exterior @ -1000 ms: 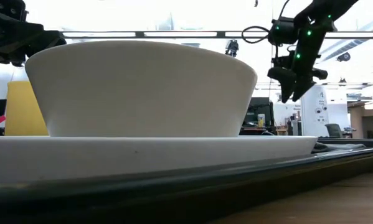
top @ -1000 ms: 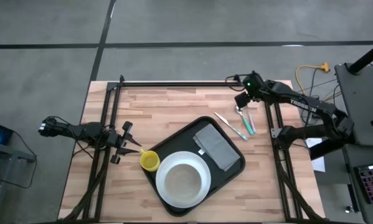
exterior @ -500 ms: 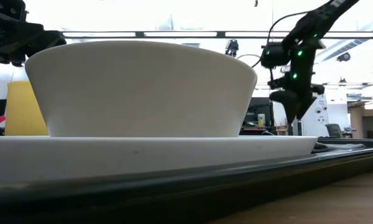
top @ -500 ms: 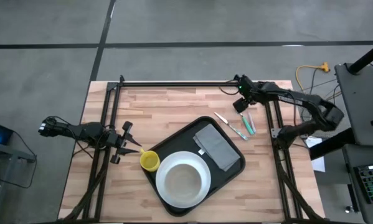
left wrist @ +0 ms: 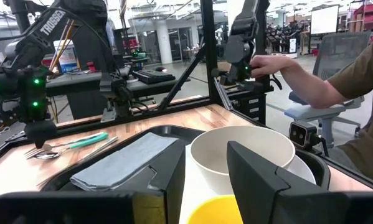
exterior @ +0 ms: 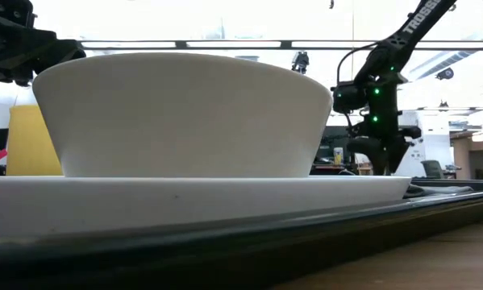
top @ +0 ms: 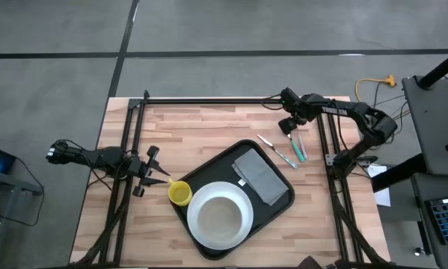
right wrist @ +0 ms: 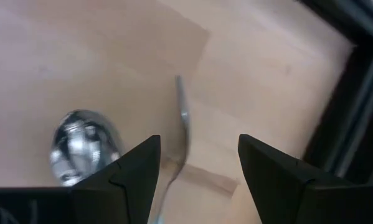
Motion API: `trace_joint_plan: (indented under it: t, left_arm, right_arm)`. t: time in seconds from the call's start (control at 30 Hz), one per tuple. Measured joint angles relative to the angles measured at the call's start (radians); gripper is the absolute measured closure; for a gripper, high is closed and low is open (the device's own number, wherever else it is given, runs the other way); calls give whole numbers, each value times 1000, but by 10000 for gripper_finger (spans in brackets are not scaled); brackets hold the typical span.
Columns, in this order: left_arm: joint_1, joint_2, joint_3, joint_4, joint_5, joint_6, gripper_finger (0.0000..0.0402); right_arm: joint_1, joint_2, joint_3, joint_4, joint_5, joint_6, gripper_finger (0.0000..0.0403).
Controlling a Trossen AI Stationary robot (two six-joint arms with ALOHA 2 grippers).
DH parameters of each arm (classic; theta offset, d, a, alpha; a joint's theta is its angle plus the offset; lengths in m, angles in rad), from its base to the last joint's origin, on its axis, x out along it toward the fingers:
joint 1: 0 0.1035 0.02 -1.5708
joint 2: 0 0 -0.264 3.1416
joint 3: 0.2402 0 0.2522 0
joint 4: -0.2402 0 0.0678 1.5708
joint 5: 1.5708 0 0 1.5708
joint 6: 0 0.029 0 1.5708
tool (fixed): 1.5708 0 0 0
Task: Set up tray
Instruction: Put the light blue fork on the gray napkin
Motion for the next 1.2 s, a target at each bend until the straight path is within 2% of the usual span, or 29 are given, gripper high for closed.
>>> trace_joint_plan:
  t: [0.1, 0.5, 0.73, 1.2]
  left_arm:
    - [0, 0, 0, 0, 0, 0, 297]
    - [0, 0, 0, 0, 0, 0, 297]
    - [0, 0, 0, 0, 0, 0, 297]
    - [0, 0, 0, 0, 0, 0, 297]
  right_arm:
    - [-22, -1, 0, 2, -53, 15, 195]
    - [-43, -1, -4, 42, -81, 81, 195]
    - [-43, -1, -11, 58, -146, 104, 195]
    - [-50, -1, -22, 60, -150, 104, 195]
